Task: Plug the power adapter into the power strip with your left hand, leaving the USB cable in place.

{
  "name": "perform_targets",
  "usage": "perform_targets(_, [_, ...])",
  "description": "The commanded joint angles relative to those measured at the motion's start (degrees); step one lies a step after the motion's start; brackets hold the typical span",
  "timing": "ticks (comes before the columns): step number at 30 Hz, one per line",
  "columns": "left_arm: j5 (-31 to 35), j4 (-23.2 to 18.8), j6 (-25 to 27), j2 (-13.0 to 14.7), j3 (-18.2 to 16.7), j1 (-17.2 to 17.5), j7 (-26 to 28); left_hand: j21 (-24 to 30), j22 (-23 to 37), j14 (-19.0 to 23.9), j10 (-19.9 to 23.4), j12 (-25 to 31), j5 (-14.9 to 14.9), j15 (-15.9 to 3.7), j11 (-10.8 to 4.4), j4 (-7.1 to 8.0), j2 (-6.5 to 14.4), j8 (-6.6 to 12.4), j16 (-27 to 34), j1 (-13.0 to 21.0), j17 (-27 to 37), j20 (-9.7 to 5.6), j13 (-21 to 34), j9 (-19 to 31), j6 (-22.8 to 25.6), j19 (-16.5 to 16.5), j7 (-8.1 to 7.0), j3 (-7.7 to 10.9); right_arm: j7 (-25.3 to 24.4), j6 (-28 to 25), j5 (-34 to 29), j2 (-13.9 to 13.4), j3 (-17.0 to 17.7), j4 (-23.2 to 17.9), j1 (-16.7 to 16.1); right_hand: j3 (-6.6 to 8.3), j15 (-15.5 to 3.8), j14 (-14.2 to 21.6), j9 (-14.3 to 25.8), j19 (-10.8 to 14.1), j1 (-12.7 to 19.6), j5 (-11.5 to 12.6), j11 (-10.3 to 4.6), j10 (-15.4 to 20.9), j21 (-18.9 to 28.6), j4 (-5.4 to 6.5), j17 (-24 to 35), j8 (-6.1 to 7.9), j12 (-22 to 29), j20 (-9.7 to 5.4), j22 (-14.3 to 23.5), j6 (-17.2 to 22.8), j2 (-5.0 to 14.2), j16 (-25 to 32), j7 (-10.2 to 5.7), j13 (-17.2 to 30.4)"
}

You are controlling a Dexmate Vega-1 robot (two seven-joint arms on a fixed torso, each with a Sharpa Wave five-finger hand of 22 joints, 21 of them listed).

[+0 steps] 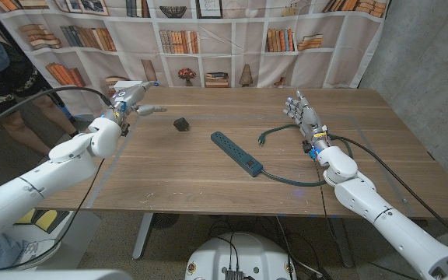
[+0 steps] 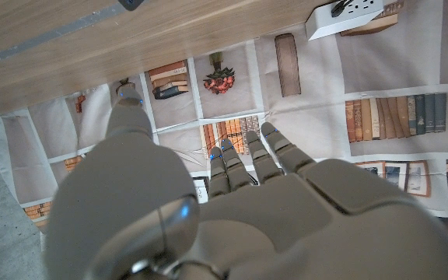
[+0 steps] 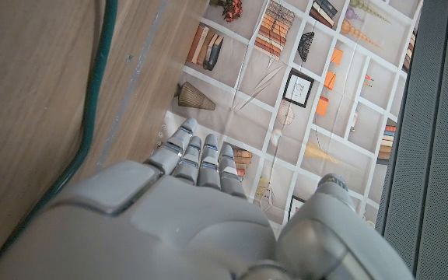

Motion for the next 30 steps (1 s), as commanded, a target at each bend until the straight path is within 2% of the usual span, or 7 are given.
perform_targets(1, [1.99,-0.12,1.24,3.55,3.95,-5.88,-7.3,0.91,0.1,1.82,1.75,0.87,0.38,-2.73,-0.33,-0.09,0.99,0.66,0.88,1.28,0.23,-1.18,0.24,0.32,1.37,1.77,-0.08,0.47,-1.94,-2.35,-0.17,-0.5,0.28,-2.26,-1.04,-0.02,0.03,0.34,0.33,0.39,0.68,0.26,0.08,0.39,0.22,-0.16,0.18,0.12,0.1,0.1,0.21,0.79,0.01,0.21,0.17,0.31])
perform_targets(3, [2.41,0.15,1.36,3.7,4.97,-7.48,-9.81,1.56,0.16,2.42,2.13,0.96,0.38,-2.93,-0.3,-0.38,2.07,0.89,0.98,2.66,0.28,-1.8,0.3,0.37,2.14,3.49,-0.32,1.27,-1.88,-2.48,-0.2,-0.42,0.15,-2.18,-0.92,-0.02,0.04,0.36,0.33,0.38,0.68,0.25,0.05,0.39,0.2,-0.16,0.18,0.12,0.08,0.13,0.21,0.8,0.01,0.2,0.17,0.31])
perform_targets(6, [3.09,1.14,0.65,3.72,6.55,-10.11,-13.25,2.2,0.3,4.21,2.81,1.14,0.15,-3.6,-1.22,-0.53,2.63,1.14,1.44,3.57,0.35,-1.99,0.36,0.43,2.99,5.21,-0.7,1.74,-1.64,-2.48,-0.15,-0.04,-0.15,-1.66,-0.54,-0.03,0.06,0.37,0.33,0.41,0.68,0.25,0.06,0.49,0.18,-0.16,0.19,0.12,0.1,0.15,0.21,0.84,0.02,0.16,0.12,0.31])
perform_targets(12, [3.73,3.42,-2.44,3.45,8.98,-15.07,-19.37,2.64,0.44,6.44,5.05,1.81,-0.1,-4.12,-1.8,-0.67,2.74,1.88,1.82,4.47,0.41,-1.67,0.46,0.52,5.29,6.57,-1.15,2.04,-1.52,-2.95,0.18,0.39,-0.45,-1.34,-0.13,-0.04,0.06,0.45,0.33,0.43,0.66,0.25,0.16,0.52,0.12,-0.15,0.2,0.1,0.06,0.2,0.21,0.89,0.05,0.13,0.1,0.31])
perform_targets(18, [6.04,5.77,-5.34,2.54,12.12,-20.56,-26.47,2.67,0.46,7.79,7.49,2.35,-0.32,-4.27,-2.0,-1.26,4.71,2.56,1.8,7.26,0.42,-1.48,0.56,0.62,7.67,7.04,-1.45,3.76,-1.97,-3.0,-0.28,0.33,-0.47,-1.42,-0.04,-0.05,0.09,0.48,0.33,0.47,0.63,0.24,0.14,0.55,0.07,-0.14,0.22,0.07,0.02,0.2,0.21,0.89,0.08,0.08,0.11,0.32])
perform_targets(23, [9.01,5.76,-4.98,2.01,13.97,-23.05,-30.92,2.61,0.45,8.33,7.77,2.31,-0.52,-4.28,-1.92,-1.3,4.74,2.51,1.82,7.66,0.39,-1.54,0.58,0.65,7.79,7.04,-1.32,3.92,-2.15,-3.17,-0.1,0.45,-0.43,-1.46,-0.09,-0.07,0.15,0.52,0.34,0.49,0.61,0.24,0.11,0.6,0.03,-0.12,0.23,0.04,0.0,0.2,0.21,0.87,0.1,0.05,0.09,0.32])
perform_targets(30, [12.0,6.99,-5.75,0.81,16.2,-26.75,-37.24,2.51,0.43,9.4,8.4,2.17,-0.83,-4.88,-2.21,-0.7,3.02,2.71,1.75,6.5,0.33,-2.47,0.6,0.66,9.03,7.18,-1.63,2.8,-2.25,-3.15,0.03,0.65,-0.5,-1.38,-0.2,-0.09,0.15,0.53,0.34,0.56,0.57,0.23,0.21,0.63,0.0,-0.11,0.24,0.01,-0.03,0.2,0.21,0.88,0.12,0.0,0.05,0.32])
